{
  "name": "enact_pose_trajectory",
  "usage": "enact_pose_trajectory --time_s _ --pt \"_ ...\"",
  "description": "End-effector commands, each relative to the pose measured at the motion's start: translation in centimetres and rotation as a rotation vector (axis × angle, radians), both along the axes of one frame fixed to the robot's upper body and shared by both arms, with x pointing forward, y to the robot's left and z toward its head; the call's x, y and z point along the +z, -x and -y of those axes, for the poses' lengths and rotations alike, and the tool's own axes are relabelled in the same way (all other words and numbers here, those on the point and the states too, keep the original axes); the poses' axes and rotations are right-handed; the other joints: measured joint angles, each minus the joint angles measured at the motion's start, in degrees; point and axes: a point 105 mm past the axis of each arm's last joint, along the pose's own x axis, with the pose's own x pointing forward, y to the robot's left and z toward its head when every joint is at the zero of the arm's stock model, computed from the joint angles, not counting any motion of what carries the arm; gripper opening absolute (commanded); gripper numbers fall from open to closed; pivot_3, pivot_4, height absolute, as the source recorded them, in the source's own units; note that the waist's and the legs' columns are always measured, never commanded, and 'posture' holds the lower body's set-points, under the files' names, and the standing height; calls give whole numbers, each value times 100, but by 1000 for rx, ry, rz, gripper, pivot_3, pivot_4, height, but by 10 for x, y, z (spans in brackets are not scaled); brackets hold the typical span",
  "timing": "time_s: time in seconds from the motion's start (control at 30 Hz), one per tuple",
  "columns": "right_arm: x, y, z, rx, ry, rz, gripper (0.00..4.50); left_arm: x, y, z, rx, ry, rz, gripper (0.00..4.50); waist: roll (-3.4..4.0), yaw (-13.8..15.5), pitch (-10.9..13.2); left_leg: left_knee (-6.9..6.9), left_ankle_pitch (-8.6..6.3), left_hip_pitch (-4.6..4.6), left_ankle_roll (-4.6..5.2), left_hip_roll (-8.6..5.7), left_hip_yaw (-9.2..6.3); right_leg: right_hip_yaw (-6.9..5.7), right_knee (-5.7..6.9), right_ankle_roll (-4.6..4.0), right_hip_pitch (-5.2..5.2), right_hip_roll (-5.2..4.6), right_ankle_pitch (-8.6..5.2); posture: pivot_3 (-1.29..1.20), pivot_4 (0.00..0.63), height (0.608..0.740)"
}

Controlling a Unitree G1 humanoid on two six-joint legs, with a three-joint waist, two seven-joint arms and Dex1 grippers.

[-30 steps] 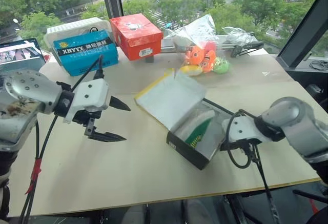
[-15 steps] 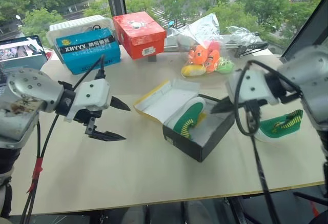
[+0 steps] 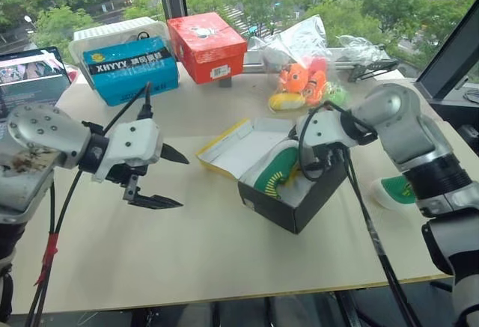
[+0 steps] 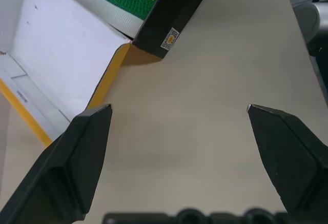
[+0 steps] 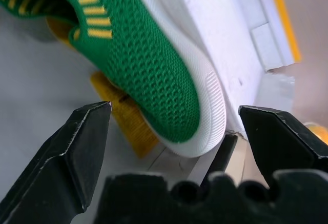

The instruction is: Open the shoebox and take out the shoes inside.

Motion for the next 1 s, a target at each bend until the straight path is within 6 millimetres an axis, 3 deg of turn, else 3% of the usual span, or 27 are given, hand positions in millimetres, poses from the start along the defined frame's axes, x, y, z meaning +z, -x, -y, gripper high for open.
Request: enact_pose_trajectory --time_s 0.03,0.2,0.47,0.7,0.83,1.0 --pt "-5 25 11 25 51 -87 4479 11 4 -3 16 -4 45 4500 0 15 0 3 -2 -5 2 0 -1 -4 -2 1 -1 -2 -1 0 150 740" --pt "-11 30 7 0 14 -77 4479 11 5 -4 20 -4 45 4500 0 -49 0 4 -6 -11 6 -5 5 2 -3 4 -13 -6 0 0 150 740" --pt "7 21 -1 -29 -29 -2 4479 13 3 -3 9 -5 51 4500 0 -39 0 13 -4 -2 3 -4 6 3 1 3 -10 -3 0 0 150 740" --pt "20 38 1 -6 -38 -25 4479 14 3 -4 14 -8 54 4500 0 -28 0 13 -4 -7 3 -3 5 1 4 3 -11 -3 0 0 150 740" --pt "25 36 -5 -7 -76 0 4479 16 2 -5 16 -11 58 4500 0 -40 0 13 -4 -9 4 -3 5 2 3 4 -11 -3 1 0 150 740" --pt "8 23 -12 -3 -84 -11 4479 16 0 -3 10 -11 63 4500 0 -42 0 14 -4 -5 3 -4 6 3 2 4 -11 -3 1 0 150 740"
